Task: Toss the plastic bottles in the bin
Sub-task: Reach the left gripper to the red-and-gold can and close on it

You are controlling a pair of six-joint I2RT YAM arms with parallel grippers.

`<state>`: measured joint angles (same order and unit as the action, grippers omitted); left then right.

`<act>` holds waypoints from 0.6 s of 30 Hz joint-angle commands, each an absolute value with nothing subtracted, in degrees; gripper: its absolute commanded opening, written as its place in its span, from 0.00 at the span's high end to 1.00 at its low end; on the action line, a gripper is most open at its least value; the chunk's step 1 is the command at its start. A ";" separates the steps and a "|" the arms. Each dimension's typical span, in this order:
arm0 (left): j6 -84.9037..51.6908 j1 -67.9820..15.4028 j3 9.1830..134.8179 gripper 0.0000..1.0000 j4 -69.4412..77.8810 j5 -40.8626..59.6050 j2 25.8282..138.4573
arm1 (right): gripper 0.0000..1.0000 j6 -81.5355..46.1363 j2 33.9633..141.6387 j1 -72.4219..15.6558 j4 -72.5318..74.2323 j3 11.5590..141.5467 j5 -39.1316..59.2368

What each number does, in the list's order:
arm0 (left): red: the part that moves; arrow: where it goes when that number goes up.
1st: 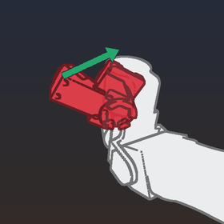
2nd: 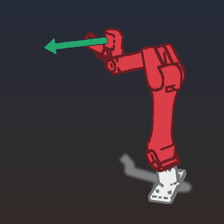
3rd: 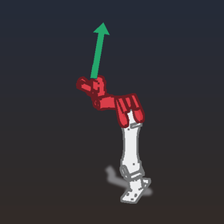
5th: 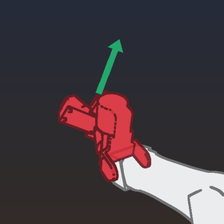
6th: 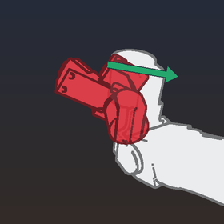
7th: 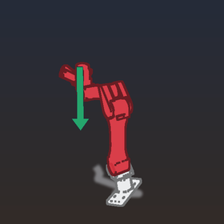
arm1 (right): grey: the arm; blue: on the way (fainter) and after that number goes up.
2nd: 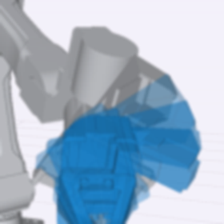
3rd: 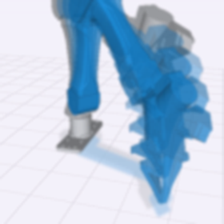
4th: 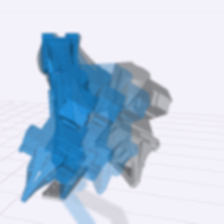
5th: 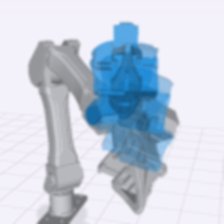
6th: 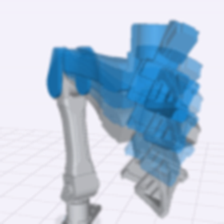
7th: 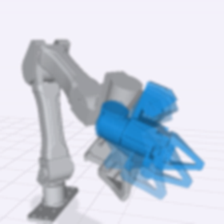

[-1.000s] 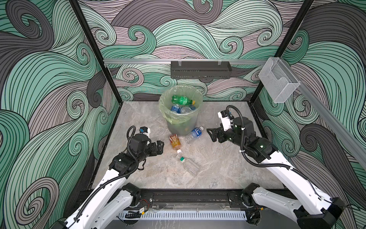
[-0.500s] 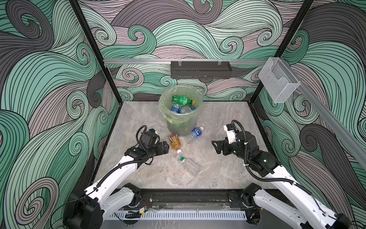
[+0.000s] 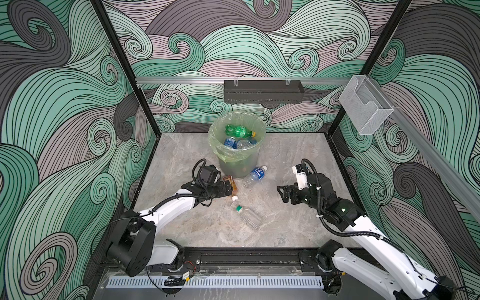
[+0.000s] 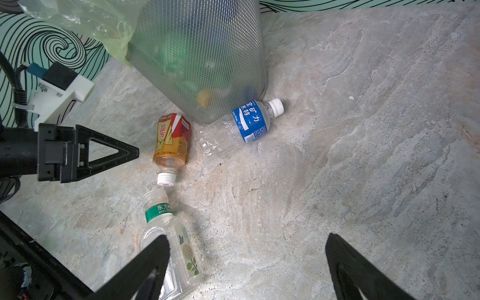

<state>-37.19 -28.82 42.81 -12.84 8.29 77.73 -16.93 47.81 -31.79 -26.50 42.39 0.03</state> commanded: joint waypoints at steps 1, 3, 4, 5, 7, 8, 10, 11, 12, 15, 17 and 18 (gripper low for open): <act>-38.87 -30.07 46.32 0.07 -10.87 7.80 80.22 | 0.06 -18.46 47.56 -31.40 -24.77 42.24 0.26; -39.65 -30.75 47.22 0.07 -11.01 6.18 81.03 | 0.06 -19.00 46.71 -31.40 -24.70 41.81 0.35; -40.05 -31.00 47.57 0.07 -10.71 5.69 82.72 | 0.06 -19.29 46.03 -31.41 -24.49 41.31 0.50; -40.37 -31.18 47.78 0.07 -10.27 5.45 83.54 | 0.06 -19.40 45.24 -31.41 -24.28 40.80 0.62; -40.69 -31.69 48.50 0.07 -9.59 5.14 85.61 | 0.06 -19.85 43.94 -31.44 -24.17 39.96 0.62; -40.78 -31.95 48.96 0.08 -9.58 4.79 86.57 | 0.06 -20.10 43.46 -31.40 -24.32 39.75 0.53; -41.28 -32.34 49.70 0.11 -9.59 4.06 88.81 | 0.06 -20.66 42.67 -31.42 -24.78 39.40 0.35; -41.60 -32.52 49.80 0.12 -9.36 3.68 89.63 | 0.06 -20.84 42.47 -31.45 -24.87 39.18 0.35; -42.28 -32.80 49.56 0.14 -8.88 2.53 90.36 | 0.06 -20.98 42.25 -31.45 -24.73 38.88 0.42; -43.87 -33.22 48.44 0.17 -6.99 0.81 91.79 | 0.06 -21.01 42.53 -31.40 -24.94 38.96 0.67; -44.41 -33.37 48.12 0.18 -6.64 0.38 92.57 | 0.06 -21.07 42.91 -31.46 -25.16 39.21 0.79; -44.41 -33.40 48.25 0.18 -6.70 0.38 92.93 | 0.06 -21.10 42.94 -31.46 -25.09 39.19 0.70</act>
<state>-42.61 -32.93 47.88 -8.34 2.79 91.98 -20.05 42.81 -31.79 -25.12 39.38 0.40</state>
